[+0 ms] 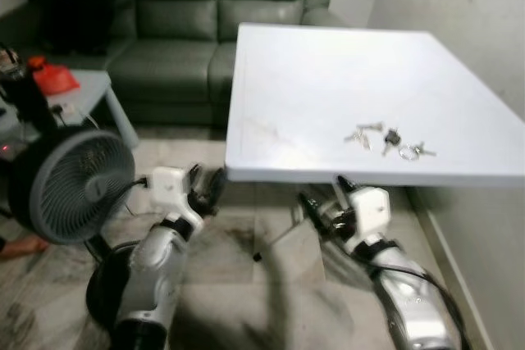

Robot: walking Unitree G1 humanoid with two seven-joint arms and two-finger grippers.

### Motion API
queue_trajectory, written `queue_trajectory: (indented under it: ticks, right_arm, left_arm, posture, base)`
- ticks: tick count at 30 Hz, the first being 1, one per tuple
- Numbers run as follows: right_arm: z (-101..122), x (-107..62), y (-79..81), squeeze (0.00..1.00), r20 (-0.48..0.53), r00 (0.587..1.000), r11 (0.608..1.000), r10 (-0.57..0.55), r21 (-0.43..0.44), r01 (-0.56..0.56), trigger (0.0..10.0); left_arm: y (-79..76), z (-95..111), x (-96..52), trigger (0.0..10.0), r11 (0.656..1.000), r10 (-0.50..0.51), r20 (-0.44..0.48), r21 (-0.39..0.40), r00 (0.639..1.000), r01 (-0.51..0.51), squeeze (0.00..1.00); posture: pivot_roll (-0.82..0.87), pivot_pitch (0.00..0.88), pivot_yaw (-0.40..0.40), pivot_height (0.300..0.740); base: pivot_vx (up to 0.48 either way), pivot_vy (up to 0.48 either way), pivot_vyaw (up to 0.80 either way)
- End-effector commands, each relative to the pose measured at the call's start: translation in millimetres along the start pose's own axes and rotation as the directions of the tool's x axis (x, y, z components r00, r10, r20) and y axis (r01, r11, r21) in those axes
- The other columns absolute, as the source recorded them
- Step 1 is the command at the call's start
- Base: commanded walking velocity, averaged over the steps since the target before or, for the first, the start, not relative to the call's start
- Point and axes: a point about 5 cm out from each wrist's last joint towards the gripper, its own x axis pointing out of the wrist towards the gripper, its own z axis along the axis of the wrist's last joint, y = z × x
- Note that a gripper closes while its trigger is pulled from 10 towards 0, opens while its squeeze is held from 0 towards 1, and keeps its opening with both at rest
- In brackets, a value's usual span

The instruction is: Hang keys on a hook

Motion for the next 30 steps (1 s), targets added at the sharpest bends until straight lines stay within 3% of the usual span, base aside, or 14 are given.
queue_trajectory:
  ticks: [1, 7, 30]
  right_arm:
    - [3.0, 4.1, 5.9, 0.0, 0.012, 1.0, 1.0, 0.016, 0.009, -0.016, 10.0]
    - [4.2, 4.9, 5.6, 0.0, 0.011, 1.0, 1.0, 0.012, 0.012, -0.012, 10.0]
    - [4.7, 3.8, 4.6, 0.0, 0.007, 1.0, 1.0, 0.007, 0.023, -0.007, 10.0]
  left_arm:
    - [7.9, 3.7, -2.4, 10.0, 0.999, 0.02, 0.001, 0.025, 1.0, -0.02, 0.0]
    - [7.3, 4.6, -1.9, 10.0, 0.999, 0.018, 0.001, 0.038, 1.0, -0.018, 0.0]
    - [4.4, 6.8, -1.0, 10.0, 0.996, 0.007, 0.007, 0.09, 1.0, -0.007, 0.0]
  posture:
    - [-0.08, 0.0, -0.027, 0.74]
    - [-0.08, 0.0, -0.029, 0.74]
    - [-0.09, 0.0, -0.035, 0.74]
  base:
    - [0.356, 0.262, 0.0]
    - [0.376, 0.263, 0.0]
    - [0.438, -0.036, 0.0]
